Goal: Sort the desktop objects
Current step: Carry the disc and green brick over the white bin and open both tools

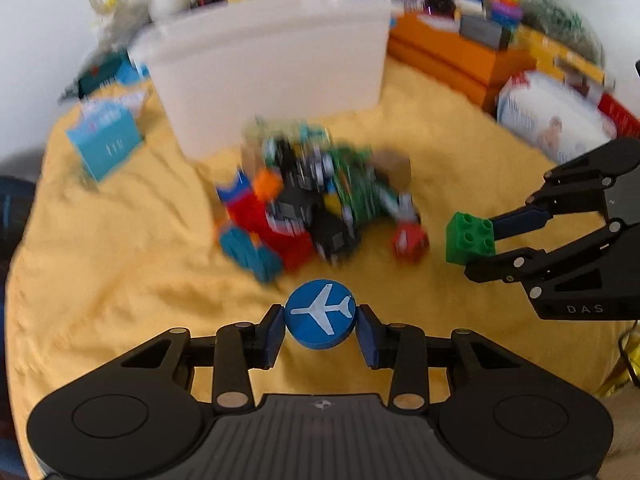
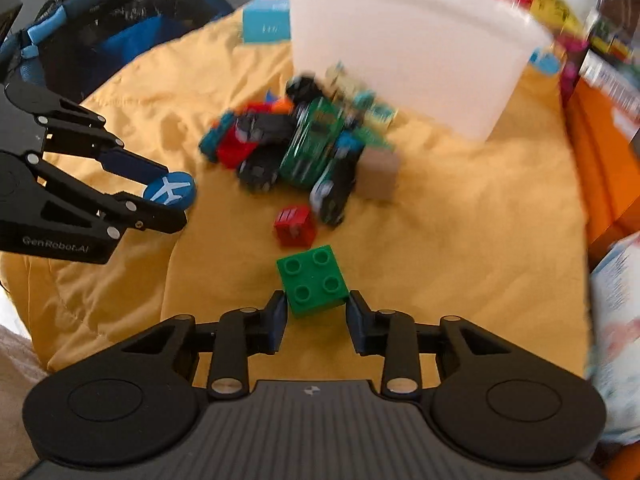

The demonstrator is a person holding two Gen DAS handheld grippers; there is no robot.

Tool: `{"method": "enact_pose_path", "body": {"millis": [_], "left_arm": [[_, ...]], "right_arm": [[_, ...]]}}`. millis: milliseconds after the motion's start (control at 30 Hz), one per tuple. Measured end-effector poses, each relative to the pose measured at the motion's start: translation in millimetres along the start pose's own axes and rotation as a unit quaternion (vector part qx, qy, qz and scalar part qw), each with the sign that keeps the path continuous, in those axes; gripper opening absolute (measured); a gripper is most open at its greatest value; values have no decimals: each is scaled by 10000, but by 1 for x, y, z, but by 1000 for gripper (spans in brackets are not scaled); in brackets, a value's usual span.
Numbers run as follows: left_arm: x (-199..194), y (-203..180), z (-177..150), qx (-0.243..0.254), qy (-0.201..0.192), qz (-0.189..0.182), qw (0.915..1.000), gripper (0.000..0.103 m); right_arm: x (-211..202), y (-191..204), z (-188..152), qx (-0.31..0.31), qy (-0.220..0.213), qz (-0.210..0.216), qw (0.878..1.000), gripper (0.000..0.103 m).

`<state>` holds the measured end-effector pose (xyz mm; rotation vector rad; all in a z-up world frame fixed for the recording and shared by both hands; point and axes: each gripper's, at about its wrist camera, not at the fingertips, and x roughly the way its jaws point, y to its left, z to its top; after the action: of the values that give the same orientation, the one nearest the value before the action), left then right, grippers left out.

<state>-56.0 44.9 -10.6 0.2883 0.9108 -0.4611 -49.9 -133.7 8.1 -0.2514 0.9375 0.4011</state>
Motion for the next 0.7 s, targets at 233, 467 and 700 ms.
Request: {"method": "enact_pose_path", "body": {"millis": [233, 467, 700], "left_arm": [[-37, 19, 73, -50, -858, 193, 9961, 42], [-58, 34, 167, -5, -1806, 470, 9824, 42], [-20, 54, 219, 42, -1811, 816, 9801, 42]], "right_arm": [[-48, -29, 62, -10, -988, -306, 9946, 36], [-64, -73, 138, 367, -1684, -618, 9831, 36], [-33, -99, 181, 605, -1641, -611, 9827, 36]]}}
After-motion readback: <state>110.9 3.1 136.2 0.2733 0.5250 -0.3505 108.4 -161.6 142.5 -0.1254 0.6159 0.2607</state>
